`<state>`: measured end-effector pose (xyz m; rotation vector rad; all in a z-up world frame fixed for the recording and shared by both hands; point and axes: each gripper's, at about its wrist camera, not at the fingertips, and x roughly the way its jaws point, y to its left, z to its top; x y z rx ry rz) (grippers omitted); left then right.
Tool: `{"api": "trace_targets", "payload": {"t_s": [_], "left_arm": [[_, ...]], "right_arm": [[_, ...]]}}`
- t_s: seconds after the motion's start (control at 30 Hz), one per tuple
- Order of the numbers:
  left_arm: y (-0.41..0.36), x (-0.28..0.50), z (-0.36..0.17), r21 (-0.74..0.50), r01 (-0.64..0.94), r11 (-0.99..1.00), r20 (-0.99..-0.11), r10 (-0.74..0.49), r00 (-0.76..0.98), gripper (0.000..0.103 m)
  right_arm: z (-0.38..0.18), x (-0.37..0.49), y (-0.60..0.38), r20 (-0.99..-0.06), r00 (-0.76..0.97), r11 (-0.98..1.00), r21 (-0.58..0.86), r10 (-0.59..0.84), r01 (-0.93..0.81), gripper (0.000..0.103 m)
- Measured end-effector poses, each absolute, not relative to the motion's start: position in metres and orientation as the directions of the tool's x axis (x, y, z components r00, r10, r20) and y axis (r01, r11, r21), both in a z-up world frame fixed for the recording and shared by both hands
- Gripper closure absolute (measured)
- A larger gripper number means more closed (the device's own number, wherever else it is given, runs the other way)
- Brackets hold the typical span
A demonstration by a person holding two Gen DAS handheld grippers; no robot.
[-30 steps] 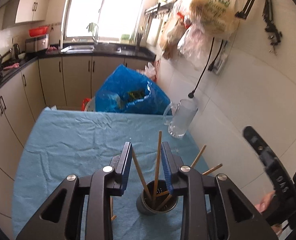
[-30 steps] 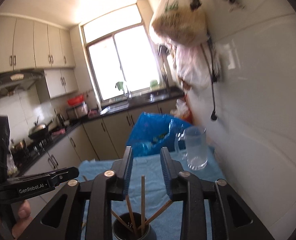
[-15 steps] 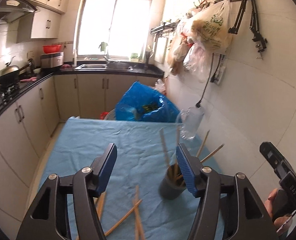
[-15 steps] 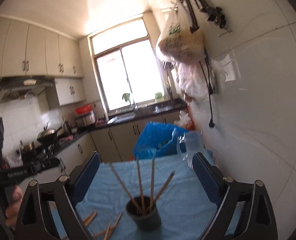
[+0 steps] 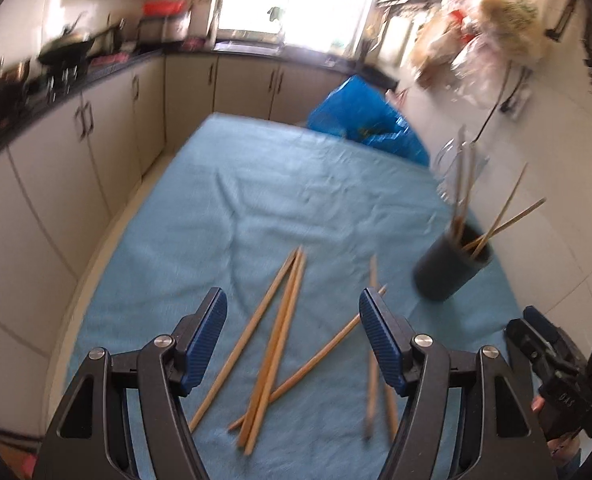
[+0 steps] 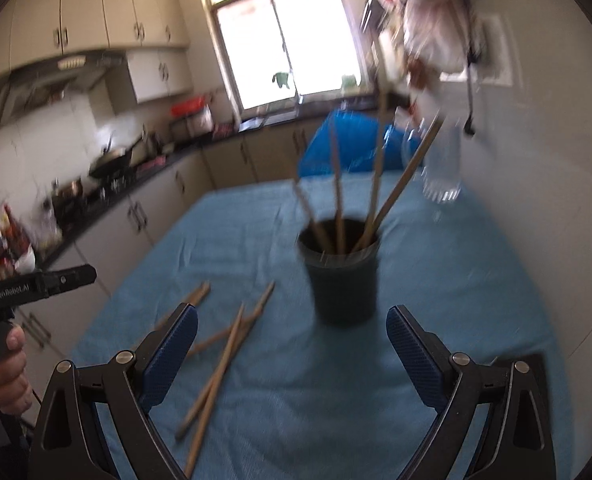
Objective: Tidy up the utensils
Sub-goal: 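Open both tools and move them back over the chopsticks on the towel, then grasp a chopstick with the right tool while the left tool grasps another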
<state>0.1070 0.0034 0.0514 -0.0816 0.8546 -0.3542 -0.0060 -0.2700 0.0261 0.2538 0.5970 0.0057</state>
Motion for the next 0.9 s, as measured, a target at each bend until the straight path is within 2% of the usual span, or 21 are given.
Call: {"api": "trace_targets", "payload": {"t_s": [0.03, 0.1, 0.2, 0.27, 0.5, 0.67, 0.9], "left_arm": [[0.007, 0.107, 0.043, -0.211, 0.265, 0.941, -0.736, -0.331, 0.59, 0.035], [0.012, 0.104, 0.03, -0.205, 0.255, 0.945, -0.751, -0.319, 0.578, 0.035], [0.019, 0.099, 0.014, -0.205, 0.248, 0.947, -0.766, -0.313, 0.561, 0.035], [0.022, 0.097, 0.006, -0.207, 0.247, 0.947, -0.77, -0.313, 0.555, 0.035], [0.029, 0.093, -0.001, -0.213, 0.264, 0.941, -0.764, -0.329, 0.555, 0.035], [0.041, 0.094, -0.003, -0.218, 0.256, 0.942, -0.763, -0.328, 0.557, 0.035], [0.059, 0.093, -0.008, -0.238, 0.225, 0.945, -0.763, -0.325, 0.559, 0.035]], "right_arm": [[0.018, -0.002, -0.265, -0.577, 0.811, 0.968, 0.242, 0.094, 0.06, 0.008], [0.006, 0.006, -0.258, -0.619, 0.773, 0.965, 0.262, 0.139, 0.036, 0.024], [0.002, 0.012, -0.25, -0.64, 0.748, 0.963, 0.27, 0.173, 0.008, 0.038], [0.004, 0.018, -0.244, -0.646, 0.742, 0.967, 0.255, 0.177, -0.008, 0.039], [-0.007, 0.054, -0.216, -0.71, 0.663, 0.962, 0.268, 0.236, -0.056, 0.064], [-0.02, 0.084, -0.197, -0.758, 0.613, 0.97, 0.233, 0.224, -0.067, 0.075], [-0.04, 0.11, -0.19, -0.811, 0.552, 0.977, 0.212, 0.193, -0.028, 0.08]]}}
